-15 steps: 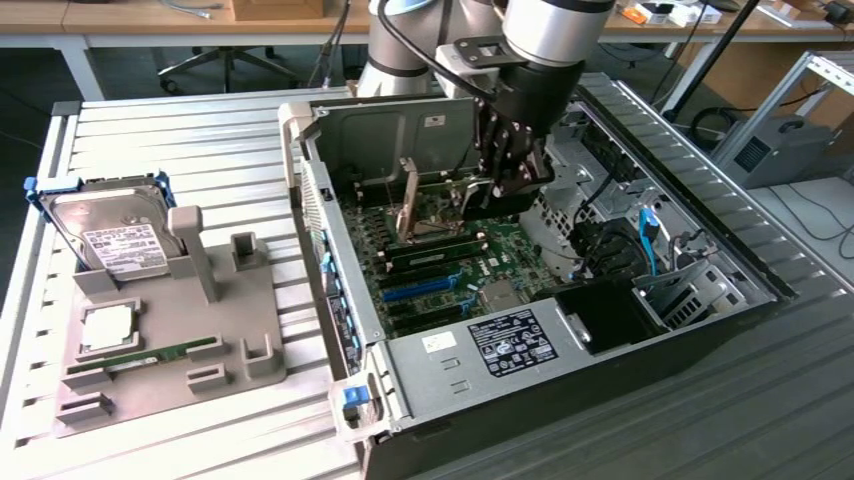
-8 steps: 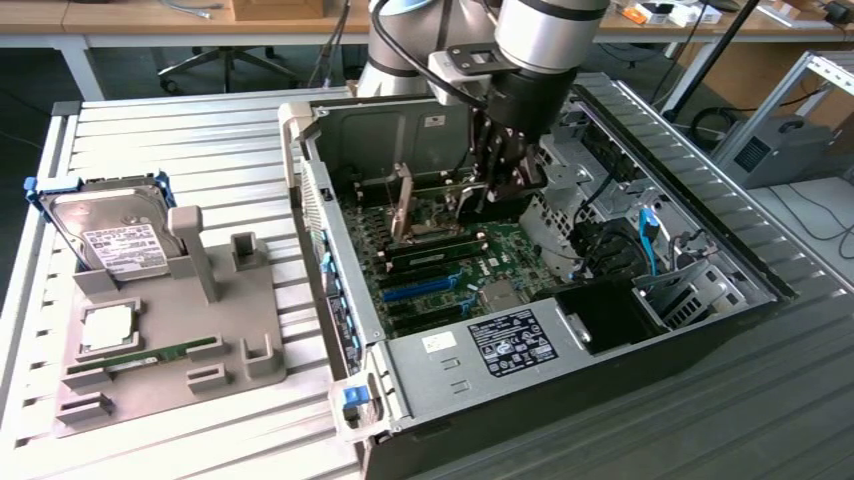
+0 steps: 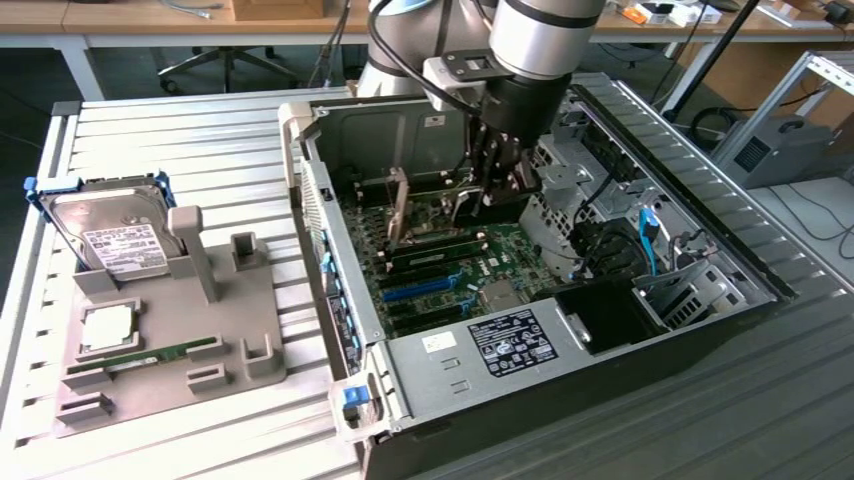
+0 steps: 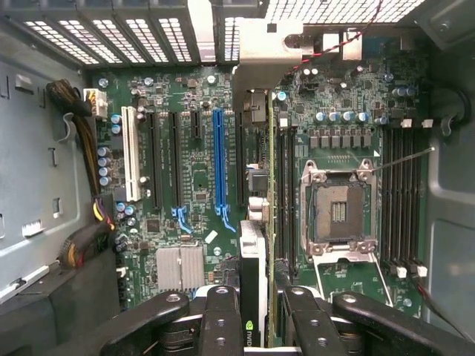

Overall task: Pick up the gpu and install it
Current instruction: 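Insert the gpu into the slot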

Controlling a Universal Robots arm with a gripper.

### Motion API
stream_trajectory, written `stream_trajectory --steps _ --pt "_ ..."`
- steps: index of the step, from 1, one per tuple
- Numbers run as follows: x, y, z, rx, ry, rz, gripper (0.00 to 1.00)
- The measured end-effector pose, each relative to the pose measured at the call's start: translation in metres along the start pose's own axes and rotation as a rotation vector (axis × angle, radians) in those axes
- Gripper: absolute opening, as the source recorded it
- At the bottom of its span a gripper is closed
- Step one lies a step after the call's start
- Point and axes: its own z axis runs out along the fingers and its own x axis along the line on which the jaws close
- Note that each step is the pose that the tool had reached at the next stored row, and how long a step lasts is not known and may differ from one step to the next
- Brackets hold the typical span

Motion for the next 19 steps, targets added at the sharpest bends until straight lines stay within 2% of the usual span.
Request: stream_trajectory --steps 10,19 --pt "0.0002 0.0052 0.0094 -0.0001 0.0003 0.0 0.27" --pt "0.0011 0.0053 0.0096 -0.0001 0.0001 0.0 0.27"
